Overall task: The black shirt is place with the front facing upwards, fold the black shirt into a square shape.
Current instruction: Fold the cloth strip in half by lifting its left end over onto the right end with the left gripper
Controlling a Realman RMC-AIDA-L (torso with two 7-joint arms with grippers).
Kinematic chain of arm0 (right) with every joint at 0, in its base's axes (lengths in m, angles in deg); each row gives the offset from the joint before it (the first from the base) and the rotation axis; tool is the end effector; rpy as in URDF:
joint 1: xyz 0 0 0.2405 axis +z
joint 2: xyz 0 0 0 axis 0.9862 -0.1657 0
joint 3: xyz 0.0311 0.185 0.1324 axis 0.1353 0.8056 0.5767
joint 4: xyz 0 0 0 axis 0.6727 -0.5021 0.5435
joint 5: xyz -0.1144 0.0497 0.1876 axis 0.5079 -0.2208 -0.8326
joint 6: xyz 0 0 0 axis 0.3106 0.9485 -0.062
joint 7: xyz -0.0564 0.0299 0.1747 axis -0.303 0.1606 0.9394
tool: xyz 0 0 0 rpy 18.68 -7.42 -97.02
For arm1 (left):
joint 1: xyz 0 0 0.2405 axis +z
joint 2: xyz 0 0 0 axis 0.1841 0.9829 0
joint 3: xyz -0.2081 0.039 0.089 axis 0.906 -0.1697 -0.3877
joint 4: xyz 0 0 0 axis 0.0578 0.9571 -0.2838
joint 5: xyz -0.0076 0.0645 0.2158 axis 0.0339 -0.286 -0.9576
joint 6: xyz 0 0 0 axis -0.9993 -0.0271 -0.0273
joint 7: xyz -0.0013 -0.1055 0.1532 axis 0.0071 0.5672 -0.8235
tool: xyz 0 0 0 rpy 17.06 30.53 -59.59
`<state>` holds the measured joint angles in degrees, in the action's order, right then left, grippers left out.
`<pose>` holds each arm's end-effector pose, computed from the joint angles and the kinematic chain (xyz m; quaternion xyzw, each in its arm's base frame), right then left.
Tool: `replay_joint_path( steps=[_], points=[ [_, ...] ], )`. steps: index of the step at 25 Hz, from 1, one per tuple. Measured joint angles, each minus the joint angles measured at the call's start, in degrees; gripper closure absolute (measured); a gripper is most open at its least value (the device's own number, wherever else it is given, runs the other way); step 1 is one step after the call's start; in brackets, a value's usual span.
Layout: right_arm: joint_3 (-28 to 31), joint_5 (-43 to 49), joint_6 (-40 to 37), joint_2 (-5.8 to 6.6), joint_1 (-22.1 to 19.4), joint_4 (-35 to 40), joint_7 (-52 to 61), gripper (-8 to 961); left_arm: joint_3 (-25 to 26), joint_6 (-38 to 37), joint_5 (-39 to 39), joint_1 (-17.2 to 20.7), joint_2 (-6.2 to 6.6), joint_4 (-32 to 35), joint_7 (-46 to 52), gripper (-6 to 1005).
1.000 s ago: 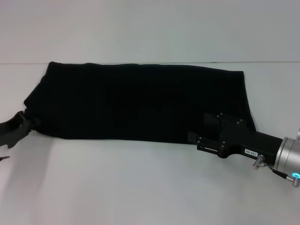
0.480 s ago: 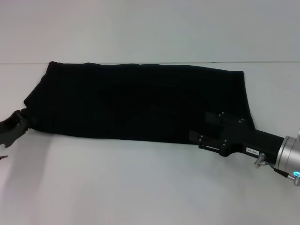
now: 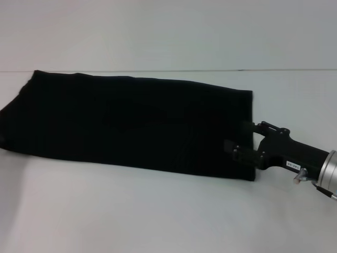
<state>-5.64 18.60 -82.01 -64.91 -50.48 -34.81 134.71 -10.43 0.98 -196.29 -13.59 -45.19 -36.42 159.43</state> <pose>0.2625 0.3656 -0.0670 -0.8965 0.2241 0.2635 0.2767 -0.4140 0.3726 0.0583 -0.4718 -0.7405 -0.3257 0.3507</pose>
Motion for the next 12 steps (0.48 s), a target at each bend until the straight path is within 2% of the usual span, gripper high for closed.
replay_joint_path(
  steps=[7,9,12],
  points=[
    [1.20,-0.04,0.82,-0.01,-0.38,0.00,0.04,126,2.97,-3.79,0.77,-0.74,0.43,0.29,-1.09,965],
    [1.71,-0.05,1.27,-0.02,-0.80,0.00,0.10,126,3.42,-6.35,2.93,-2.26,0.36,0.35,-2.51,965],
    [2.84,-0.06,1.71,-0.02,-1.77,-0.06,0.29,127,3.23,-10.06,6.66,-5.78,-0.55,0.37,-4.92,965]
  ],
)
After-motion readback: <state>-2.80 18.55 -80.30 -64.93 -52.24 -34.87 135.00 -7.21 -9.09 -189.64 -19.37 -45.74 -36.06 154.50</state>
